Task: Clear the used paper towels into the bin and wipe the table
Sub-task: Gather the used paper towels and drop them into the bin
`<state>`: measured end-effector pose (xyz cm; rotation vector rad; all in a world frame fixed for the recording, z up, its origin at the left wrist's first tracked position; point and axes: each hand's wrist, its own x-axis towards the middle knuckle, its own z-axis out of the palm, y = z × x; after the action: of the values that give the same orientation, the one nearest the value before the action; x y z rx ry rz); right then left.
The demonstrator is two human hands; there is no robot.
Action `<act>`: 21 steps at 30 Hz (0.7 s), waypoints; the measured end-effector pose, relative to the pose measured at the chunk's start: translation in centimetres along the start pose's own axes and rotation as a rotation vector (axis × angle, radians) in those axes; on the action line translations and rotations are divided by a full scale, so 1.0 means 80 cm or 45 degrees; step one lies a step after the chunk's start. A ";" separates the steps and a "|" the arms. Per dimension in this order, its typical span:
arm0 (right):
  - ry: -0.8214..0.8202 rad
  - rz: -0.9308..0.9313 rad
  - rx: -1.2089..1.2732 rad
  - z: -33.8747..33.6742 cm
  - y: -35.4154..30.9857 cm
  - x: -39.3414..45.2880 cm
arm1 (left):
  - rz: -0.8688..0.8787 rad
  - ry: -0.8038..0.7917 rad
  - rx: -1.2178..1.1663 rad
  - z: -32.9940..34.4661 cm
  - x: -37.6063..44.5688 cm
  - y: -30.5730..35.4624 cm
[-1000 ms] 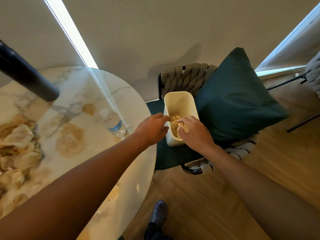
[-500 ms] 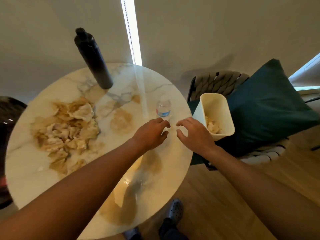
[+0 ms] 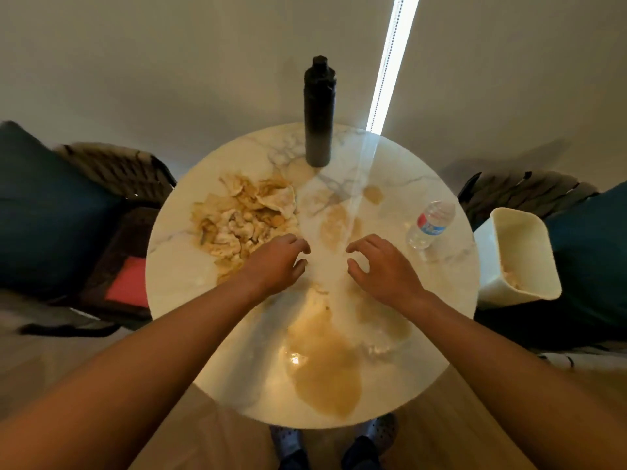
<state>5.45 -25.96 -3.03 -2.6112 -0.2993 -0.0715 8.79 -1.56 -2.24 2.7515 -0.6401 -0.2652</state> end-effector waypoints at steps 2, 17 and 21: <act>-0.020 -0.027 -0.008 0.014 -0.018 0.013 | -0.048 0.001 0.009 -0.005 -0.016 -0.028; -0.217 -0.087 -0.009 0.094 -0.065 0.099 | -0.213 0.044 -0.094 0.019 -0.024 -0.112; -0.241 -0.070 -0.019 0.110 -0.065 0.121 | -0.232 0.027 -0.041 0.028 -0.010 -0.113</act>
<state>13.68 -15.27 -7.16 -2.6283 -0.4386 0.1557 11.17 5.96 -7.24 2.7800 -0.3761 -0.2834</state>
